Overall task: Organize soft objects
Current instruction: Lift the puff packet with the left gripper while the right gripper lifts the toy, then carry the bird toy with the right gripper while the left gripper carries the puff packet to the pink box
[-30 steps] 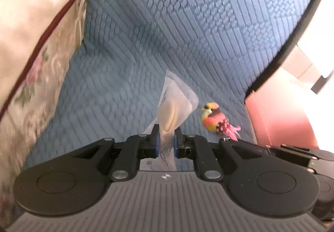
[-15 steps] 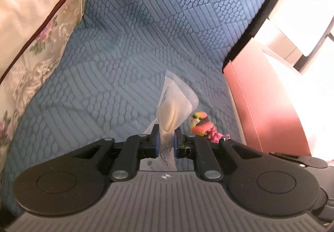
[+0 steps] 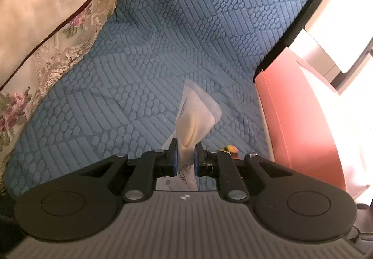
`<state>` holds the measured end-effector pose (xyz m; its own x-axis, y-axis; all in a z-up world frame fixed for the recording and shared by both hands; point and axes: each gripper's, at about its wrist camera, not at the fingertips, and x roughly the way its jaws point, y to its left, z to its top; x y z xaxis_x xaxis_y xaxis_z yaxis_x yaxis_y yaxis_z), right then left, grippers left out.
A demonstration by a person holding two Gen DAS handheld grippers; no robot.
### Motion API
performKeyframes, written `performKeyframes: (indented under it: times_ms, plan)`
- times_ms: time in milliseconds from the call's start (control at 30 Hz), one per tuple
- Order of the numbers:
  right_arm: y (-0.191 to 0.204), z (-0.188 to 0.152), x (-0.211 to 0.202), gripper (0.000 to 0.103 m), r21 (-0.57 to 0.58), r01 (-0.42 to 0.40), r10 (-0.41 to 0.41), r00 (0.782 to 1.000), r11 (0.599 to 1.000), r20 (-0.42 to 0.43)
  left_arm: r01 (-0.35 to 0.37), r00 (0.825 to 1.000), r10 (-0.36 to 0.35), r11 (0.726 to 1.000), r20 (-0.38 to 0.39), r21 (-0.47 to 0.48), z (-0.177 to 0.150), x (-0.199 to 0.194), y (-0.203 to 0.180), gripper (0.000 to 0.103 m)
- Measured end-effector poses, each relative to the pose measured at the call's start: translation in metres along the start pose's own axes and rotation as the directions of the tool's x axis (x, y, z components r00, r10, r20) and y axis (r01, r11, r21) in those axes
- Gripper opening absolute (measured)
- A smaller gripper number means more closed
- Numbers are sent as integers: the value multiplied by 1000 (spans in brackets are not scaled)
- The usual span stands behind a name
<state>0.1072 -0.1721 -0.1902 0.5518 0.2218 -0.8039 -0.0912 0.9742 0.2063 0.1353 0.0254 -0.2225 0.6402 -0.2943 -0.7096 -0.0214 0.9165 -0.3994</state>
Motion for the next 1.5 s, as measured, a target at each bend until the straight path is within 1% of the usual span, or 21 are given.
performKeyframes:
  times_ms: [67, 167, 300, 367, 467, 567, 733, 800, 867, 933, 1000, 1133, 1200, 1333, 1500]
  plan:
    - [-3, 2, -1, 49, 5, 1, -1, 1000, 1000, 14, 5, 1000, -5, 1000, 6, -12, 3, 2, 2, 15]
    - [-5, 5, -5, 49, -10, 20, -19, 999, 1000, 49, 7, 1000, -7, 1000, 10, -21, 7, 3, 5, 15]
    - [-9, 10, -5, 49, 11, -24, 23, 996, 1000, 88, 22, 1000, -22, 998, 8, -55, 11, 4, 12, 15]
    - [-7, 16, -2, 49, -10, -18, 19, 995, 1000, 93, 25, 1000, -24, 998, 9, -60, 13, 4, 13, 15]
    - [-2, 20, 5, 48, -32, -14, 17, 996, 999, 86, 26, 1000, -26, 998, 11, -63, 14, 5, 14, 15]
    - [-5, 22, 17, 48, -1, -27, 27, 998, 1000, 54, 24, 1000, -24, 998, 10, -65, 15, 6, 15, 15]
    - [-3, 24, 23, 47, 2, -28, 28, 997, 1000, 66, 25, 1000, -25, 998, 11, -62, 15, 6, 15, 15]
    - [-1, 25, 27, 44, -5, -18, 19, 998, 1000, 60, 25, 1000, -25, 998, 9, -59, 16, 7, 14, 15]
    - [0, 24, 31, 44, -16, 3, -2, 999, 1000, 52, 24, 1000, -24, 998, 9, -56, 15, 8, 13, 15]
    - [1, 23, 34, 42, -25, 14, -13, 999, 1000, 41, 24, 1000, -23, 998, 8, -57, 15, 8, 13, 15]
    - [1, 23, 35, 33, -32, 9, -8, 1000, 999, 30, 24, 1000, -23, 998, 8, -58, 16, 8, 13, 15]
    - [2, 25, 34, 32, -32, -15, 15, 1000, 999, 23, 23, 1000, -22, 998, 7, -56, 16, 8, 13, 15]
    - [3, 27, 31, 32, -38, -5, 6, 999, 999, 38, 20, 1000, -20, 998, 3, -53, 16, 9, 12, 15]
    - [0, 30, 26, 32, -13, -11, 12, 999, 1000, 47, 7, 1000, -7, 1000, 7, -21, 15, 9, 8, 15]
    - [-3, 31, 17, 32, 6, 3, -4, 998, 1000, 58, 11, 1000, -11, 1000, 3, -21, 14, 10, 7, 15]
